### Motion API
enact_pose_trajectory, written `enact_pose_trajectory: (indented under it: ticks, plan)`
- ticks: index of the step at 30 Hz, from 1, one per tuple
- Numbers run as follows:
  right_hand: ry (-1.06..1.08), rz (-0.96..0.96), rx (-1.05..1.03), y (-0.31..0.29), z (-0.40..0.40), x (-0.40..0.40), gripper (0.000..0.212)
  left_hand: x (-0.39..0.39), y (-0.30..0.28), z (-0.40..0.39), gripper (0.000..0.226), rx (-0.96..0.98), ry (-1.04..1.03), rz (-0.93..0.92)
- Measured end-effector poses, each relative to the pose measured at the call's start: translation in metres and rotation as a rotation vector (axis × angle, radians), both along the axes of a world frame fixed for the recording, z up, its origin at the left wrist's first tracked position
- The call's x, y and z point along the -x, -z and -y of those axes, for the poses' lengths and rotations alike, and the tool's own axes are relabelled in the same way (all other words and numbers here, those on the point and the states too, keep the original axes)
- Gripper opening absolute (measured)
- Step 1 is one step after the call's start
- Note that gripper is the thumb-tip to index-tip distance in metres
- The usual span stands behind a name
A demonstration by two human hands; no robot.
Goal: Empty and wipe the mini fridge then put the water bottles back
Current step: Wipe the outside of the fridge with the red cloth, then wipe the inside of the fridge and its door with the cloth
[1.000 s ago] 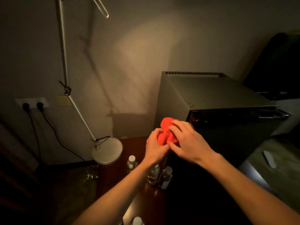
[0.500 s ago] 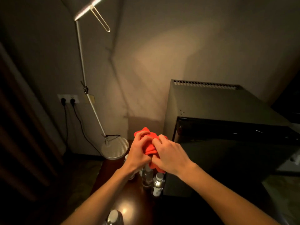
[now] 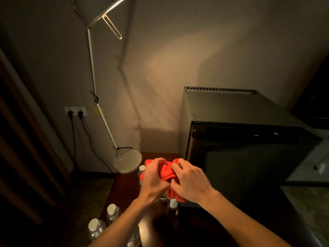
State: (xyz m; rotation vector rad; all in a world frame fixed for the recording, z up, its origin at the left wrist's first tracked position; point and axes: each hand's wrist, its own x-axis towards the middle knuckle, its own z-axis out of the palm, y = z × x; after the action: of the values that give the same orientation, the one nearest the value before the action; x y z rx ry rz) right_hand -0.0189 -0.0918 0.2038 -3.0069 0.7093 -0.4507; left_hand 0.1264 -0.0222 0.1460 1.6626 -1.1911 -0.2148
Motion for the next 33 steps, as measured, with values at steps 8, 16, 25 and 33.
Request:
enact_pose_trajectory:
  ticks: [8, 16, 25, 33]
  plan:
    - [0.075, 0.1, 0.118, 0.025, -0.022, 0.014, 0.027, 0.012, 0.02, -0.013, 0.038, -0.068, 0.085, 0.237]
    - [0.019, 0.202, 0.172, 0.066, 0.006, 0.022, 0.031, 0.018, 0.043, 0.005, 0.043, 0.078, -0.003, 0.356]
    - [-0.12, 0.324, 0.305, 0.104, 0.025, 0.039, 0.034, 0.03, 0.08, 0.01, 0.043, 0.268, -0.085, 0.331]
    - [-0.163, 0.39, 0.32, 0.098, 0.024, 0.061, 0.031, 0.06, 0.083, 0.01, 0.037, 0.458, -0.161, 0.344]
